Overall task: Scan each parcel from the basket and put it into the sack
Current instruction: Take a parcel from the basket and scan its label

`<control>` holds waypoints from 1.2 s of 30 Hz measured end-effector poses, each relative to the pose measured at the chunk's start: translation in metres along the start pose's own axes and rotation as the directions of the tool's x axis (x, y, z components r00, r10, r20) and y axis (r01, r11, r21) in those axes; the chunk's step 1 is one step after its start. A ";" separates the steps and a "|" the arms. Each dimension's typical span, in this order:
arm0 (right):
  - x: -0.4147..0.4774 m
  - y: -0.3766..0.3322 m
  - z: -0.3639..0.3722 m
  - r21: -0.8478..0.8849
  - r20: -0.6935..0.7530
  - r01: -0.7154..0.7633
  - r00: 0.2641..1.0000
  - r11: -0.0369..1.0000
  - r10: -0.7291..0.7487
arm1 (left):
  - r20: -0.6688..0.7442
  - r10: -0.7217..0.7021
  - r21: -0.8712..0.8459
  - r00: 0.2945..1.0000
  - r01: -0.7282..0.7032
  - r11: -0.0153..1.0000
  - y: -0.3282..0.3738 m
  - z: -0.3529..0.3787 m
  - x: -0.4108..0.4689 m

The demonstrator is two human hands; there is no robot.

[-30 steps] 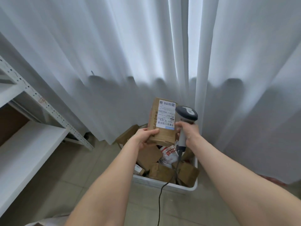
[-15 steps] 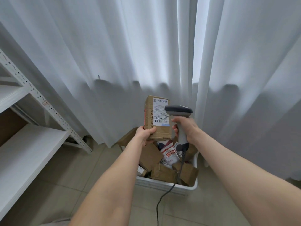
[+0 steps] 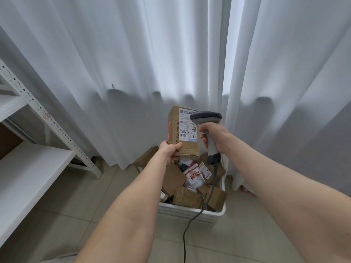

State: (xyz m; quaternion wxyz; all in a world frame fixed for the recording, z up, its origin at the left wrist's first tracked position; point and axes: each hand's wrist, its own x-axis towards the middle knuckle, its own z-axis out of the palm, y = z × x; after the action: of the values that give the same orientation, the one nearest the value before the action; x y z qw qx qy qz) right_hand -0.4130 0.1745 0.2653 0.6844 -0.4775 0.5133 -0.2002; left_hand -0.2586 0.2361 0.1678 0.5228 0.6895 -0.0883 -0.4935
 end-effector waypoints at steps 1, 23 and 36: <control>0.000 -0.001 0.000 -0.006 0.002 0.000 1.000 1.000 0.000 | 0.002 0.001 0.001 1.000 -0.001 1.000 0.001 0.000 0.000; -0.017 -0.009 0.015 -0.040 0.044 -0.026 0.999 0.999 0.027 | -0.014 -0.012 0.007 1.000 0.012 1.000 0.002 -0.012 -0.002; -0.031 -0.009 0.017 -0.040 0.047 -0.023 0.999 0.999 0.025 | -0.022 -0.030 0.021 0.999 0.030 0.999 -0.004 -0.021 0.001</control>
State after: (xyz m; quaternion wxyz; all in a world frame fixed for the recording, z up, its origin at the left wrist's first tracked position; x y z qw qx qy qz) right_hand -0.4079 0.2017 0.2895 0.6891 -0.4895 0.5064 -0.1705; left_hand -0.2439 0.2503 0.1635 0.5090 0.7016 -0.0773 -0.4927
